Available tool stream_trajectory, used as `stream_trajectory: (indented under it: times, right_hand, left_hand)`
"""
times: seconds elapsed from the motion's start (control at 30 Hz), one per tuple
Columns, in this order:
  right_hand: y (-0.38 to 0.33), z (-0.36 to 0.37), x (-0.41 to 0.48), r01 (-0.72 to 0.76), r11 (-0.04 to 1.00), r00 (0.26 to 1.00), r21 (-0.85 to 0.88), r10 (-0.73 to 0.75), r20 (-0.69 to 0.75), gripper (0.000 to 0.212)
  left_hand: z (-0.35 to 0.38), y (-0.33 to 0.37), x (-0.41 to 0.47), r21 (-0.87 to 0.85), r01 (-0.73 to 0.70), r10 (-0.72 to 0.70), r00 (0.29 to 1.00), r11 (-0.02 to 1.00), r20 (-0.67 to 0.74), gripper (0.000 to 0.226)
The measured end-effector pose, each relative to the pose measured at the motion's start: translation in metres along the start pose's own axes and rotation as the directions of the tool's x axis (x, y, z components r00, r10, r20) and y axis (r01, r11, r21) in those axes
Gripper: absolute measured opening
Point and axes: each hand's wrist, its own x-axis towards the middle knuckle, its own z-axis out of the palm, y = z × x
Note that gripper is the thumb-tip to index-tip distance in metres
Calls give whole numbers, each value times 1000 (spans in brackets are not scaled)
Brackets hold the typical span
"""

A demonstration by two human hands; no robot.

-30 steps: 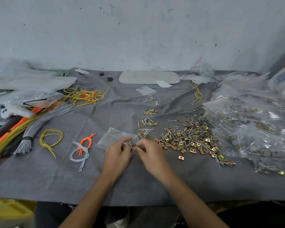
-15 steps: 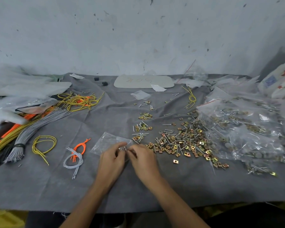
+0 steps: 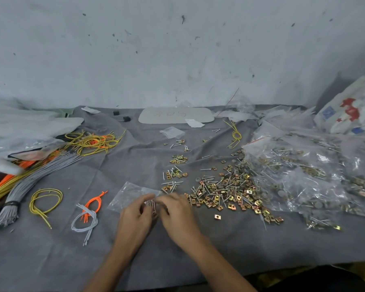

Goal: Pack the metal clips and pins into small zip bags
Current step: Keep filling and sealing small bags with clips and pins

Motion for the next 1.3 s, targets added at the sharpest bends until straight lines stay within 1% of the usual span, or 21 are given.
stream_trajectory:
  times: [0.07,0.1,0.17,0.23,0.27,0.47,0.63,0.7,0.77,0.8,0.83,0.87,0.93,1.0,1.03,1.07,1.13,1.17,1.23,1.27,1.3]
  right_hand:
    - [11,-14,8,8,985,997,-173,-21,-78,28]
    - [18,-21,11,-10,965,997,-263,-10,-71,31]
    - [31,-35,14,-61,919,997,-390,75,20,35]
    - [40,-41,13,-90,885,983,-457,153,104,33]
    - [42,-42,12,-84,874,979,-479,161,123,32]
    - [44,-43,16,-51,847,986,-529,128,110,26]
    - [46,-44,20,-55,860,987,-508,124,103,26]
    - [44,-47,22,-60,878,989,-474,117,91,20]
    - [41,-51,22,-65,915,996,-398,86,35,12]
    - [38,-52,21,-72,942,997,-327,71,-15,11]
    - [34,-53,20,-90,972,995,-217,78,-61,12]
    - [28,-52,18,-111,990,992,-89,105,-74,14]
    - [15,-45,13,-121,987,992,106,123,-15,14]
    - [3,-32,7,-70,981,997,181,64,43,5]
    - [-3,-25,4,-43,980,998,195,34,52,4]
    - [-6,-19,3,-26,981,998,192,15,57,10]
    - [-10,-8,2,-26,986,998,165,16,62,20]
    - [-12,-4,2,-35,987,998,155,26,60,21]
    - [-10,0,1,-62,985,998,159,58,32,12]
    - [-7,2,1,-70,986,998,153,70,9,7]
    - [-5,1,1,-76,988,997,137,78,-13,6]
  left_hand:
    - [-1,0,0,8,-6,6,1000,1000,-9,34]
    - [-1,0,0,7,-12,12,1000,1000,-11,34]
    - [0,-2,1,12,-18,18,1000,1000,-13,34]
    - [1,-4,2,26,-18,19,1000,999,-18,38]
    - [1,-5,2,27,-18,19,1000,999,-18,39]
    - [1,-4,2,25,-22,22,1000,999,-18,38]
    - [1,-3,2,22,4,-3,1000,1000,-11,36]
    - [1,-3,1,15,12,-12,1000,1000,-16,37]
    - [1,-3,1,14,17,-17,1000,1000,-21,37]
    - [1,-3,1,13,15,-14,1000,1000,-20,37]
    - [1,-3,2,14,9,-9,1000,1000,-18,37]
    - [1,-4,2,16,1,-1,1000,1000,-19,37]
    - [1,-4,2,26,-11,11,1000,1000,-21,36]
    - [2,-6,3,24,-7,8,1000,1000,-10,35]
    - [1,-6,3,8,5,-5,1000,1000,2,34]
    - [1,-6,3,-20,17,-16,1000,1000,14,34]
    - [0,-5,2,-45,22,-21,1000,999,23,33]
    - [-1,-3,1,-42,19,-19,1000,999,21,36]
    - [-1,0,0,-41,19,-19,1000,999,22,43]
    - [-1,1,0,-40,21,-20,1000,999,23,42]
    - [-1,3,0,-35,24,-24,1000,999,19,40]
